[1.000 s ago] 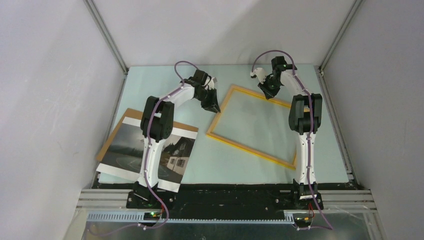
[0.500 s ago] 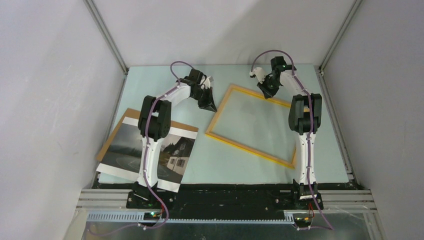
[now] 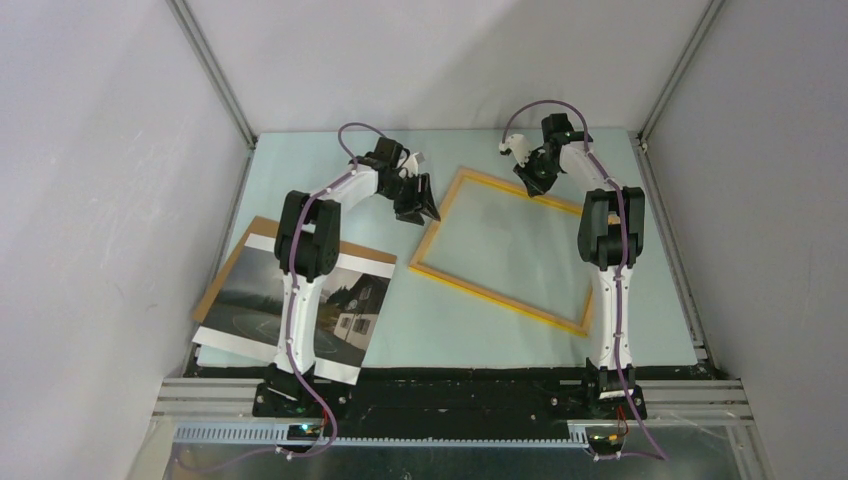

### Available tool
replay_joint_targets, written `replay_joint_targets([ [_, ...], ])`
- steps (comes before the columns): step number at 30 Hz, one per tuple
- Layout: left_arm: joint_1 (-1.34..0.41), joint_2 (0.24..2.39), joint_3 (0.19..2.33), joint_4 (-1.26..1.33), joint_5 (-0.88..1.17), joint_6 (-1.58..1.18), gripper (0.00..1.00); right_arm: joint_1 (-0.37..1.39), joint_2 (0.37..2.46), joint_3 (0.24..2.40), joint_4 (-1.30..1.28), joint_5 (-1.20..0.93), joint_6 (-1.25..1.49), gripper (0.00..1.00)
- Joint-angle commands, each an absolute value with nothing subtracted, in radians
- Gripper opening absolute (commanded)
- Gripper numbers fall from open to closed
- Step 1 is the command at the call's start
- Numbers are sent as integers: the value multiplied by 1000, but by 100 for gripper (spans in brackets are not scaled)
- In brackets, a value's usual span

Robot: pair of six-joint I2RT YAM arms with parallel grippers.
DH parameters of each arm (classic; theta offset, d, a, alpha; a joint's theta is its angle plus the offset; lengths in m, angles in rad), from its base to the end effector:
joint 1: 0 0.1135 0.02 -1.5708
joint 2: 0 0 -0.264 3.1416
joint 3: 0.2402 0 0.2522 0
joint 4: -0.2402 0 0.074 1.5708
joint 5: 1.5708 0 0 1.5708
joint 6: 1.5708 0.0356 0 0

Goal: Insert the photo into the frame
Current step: Place the photo frame item in the photo frame.

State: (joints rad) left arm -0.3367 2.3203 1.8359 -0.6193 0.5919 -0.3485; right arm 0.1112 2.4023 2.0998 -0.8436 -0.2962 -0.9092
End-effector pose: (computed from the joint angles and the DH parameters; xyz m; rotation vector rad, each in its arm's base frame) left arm 0.4571 -0.1810 0.1533 0.1819 2.7310 -1.0022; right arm 0.5070 0.0671 0.1772 -1.3607 2.2580 0.1415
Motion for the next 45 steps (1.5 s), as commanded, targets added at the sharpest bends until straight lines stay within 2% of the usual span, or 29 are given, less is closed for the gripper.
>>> replay_joint_targets([
  [1,-330,2257,1860,-621,637,-338,63,121,2397,2063,-825,-317,-877,15],
  [4,-331,2271,1877,-619,648,-345,71,121,2395,2057,-822,-318,-878,15],
  [9,-352,2312,1917,-619,652,-359,78,120,2395,2056,-818,-318,-877,15],
  [18,-407,2350,1947,-620,578,-381,77,124,2396,2055,-818,-314,-878,14],
  [26,-441,2371,1954,-619,512,-412,72,123,2394,2049,-816,-316,-877,14],
  [42,-460,2345,1894,-620,423,-465,43,121,2378,2028,-809,-310,-875,13],
  [45,-464,2336,1886,-621,400,-469,40,120,2374,2020,-807,-310,-872,13],
])
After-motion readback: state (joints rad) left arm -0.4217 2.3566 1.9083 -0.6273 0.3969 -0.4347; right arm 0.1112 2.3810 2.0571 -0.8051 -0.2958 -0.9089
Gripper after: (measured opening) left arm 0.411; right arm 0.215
